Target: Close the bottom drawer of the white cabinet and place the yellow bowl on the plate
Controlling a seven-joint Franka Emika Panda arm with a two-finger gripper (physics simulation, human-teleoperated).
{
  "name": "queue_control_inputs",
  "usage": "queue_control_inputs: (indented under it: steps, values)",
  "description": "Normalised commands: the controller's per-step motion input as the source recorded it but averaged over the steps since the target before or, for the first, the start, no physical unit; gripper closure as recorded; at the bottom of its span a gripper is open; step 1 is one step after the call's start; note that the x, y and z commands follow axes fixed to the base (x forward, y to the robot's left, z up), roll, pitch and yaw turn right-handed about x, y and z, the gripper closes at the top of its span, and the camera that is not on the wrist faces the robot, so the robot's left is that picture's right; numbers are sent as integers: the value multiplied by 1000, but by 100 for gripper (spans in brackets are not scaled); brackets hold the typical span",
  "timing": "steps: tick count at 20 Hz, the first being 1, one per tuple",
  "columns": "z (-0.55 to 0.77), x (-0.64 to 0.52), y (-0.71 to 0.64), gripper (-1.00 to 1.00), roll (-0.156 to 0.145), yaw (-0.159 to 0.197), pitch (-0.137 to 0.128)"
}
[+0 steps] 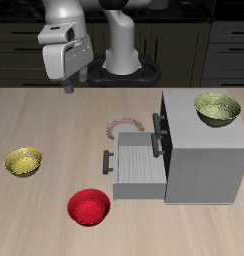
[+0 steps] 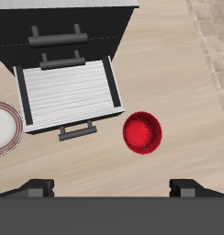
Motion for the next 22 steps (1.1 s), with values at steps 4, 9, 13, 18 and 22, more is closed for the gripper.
queue_control_inputs:
  steps: [4, 9, 13, 18, 22]
  values:
    - [-405, -142, 145, -100, 50, 165, 79]
    - [-215, -85, 81, -100, 16, 129, -5]
    - [-113, -86, 35, -100, 20, 27, 18]
    - [-35, -34, -20, -100, 10, -47, 0]
    - [-296, 24, -33, -100, 13, 1, 23]
